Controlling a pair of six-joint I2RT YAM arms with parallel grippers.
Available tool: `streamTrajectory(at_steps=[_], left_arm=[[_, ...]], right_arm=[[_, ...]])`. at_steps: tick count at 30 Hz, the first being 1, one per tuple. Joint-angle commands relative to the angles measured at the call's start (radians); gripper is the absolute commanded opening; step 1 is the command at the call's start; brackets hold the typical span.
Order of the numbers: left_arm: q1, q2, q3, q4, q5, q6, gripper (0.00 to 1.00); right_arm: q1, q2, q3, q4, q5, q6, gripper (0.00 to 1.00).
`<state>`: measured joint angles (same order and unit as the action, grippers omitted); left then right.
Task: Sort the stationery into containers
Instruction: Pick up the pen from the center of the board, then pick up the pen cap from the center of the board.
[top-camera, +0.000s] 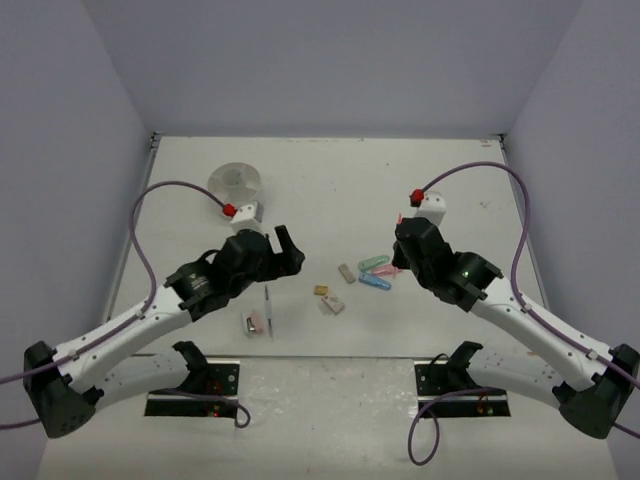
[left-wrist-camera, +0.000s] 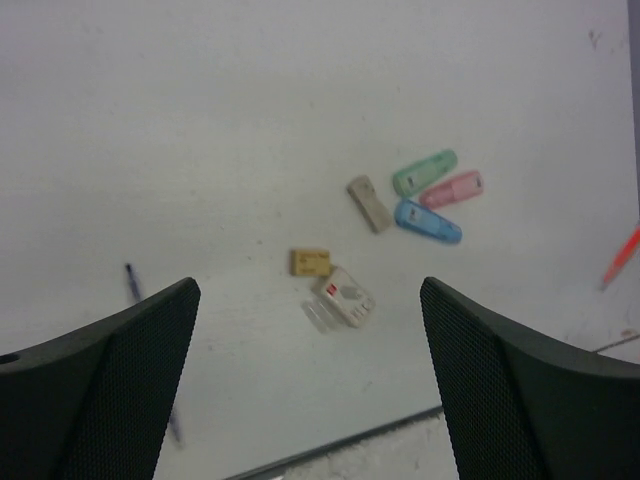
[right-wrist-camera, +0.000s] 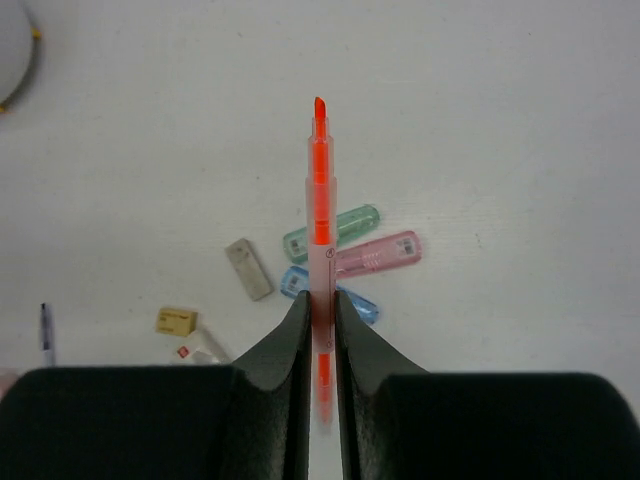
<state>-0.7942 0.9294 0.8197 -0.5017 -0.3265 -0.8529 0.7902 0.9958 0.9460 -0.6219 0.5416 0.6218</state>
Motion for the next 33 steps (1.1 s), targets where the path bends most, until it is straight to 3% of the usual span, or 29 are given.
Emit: streamTrajectory(at_steps=[1,4,8,9,11,12,26,33], left_arm=[[-0.187,0.23,-0.011,0.039,-0.19,-0.32,0.93],[-0.222,0.393,0.029,0.034,-0.151,-0.374,0.92],[-0.248,0.528,0.139,-0.015,-0.1,-0.398,0.77],[-0.257,0.556,0.162,-0.043,-0.099,-0.416,0.72],[-0.278,0.614,0.207,-0.108,-0.105,-0.466,0.5],[-0.284,0.628,0.222,-0.138,-0.108,-0.505,0.46],[-0.324,0.729,0.291,-0.313,-0.122,-0.641,0.39],[-0.324,0.781,0.318,-0.307,-0.102,-0.623,0.36]], right_arm=[[-0.02,0.016,-0.044,0.004,0.121,0.015,0.0],[-0.024,0.025,-0.08,0.02,0.147,0.029,0.0],[-0.04,0.041,-0.114,0.037,0.164,0.021,0.0],[-0.044,0.045,-0.117,0.037,0.168,0.02,0.0],[-0.052,0.049,-0.122,0.037,0.174,0.022,0.0],[-0.055,0.048,-0.124,0.041,0.174,0.024,0.0],[-0.06,-0.007,-0.165,0.084,0.138,0.002,0.0],[-0.06,-0.006,-0.168,0.093,0.12,-0.012,0.0]])
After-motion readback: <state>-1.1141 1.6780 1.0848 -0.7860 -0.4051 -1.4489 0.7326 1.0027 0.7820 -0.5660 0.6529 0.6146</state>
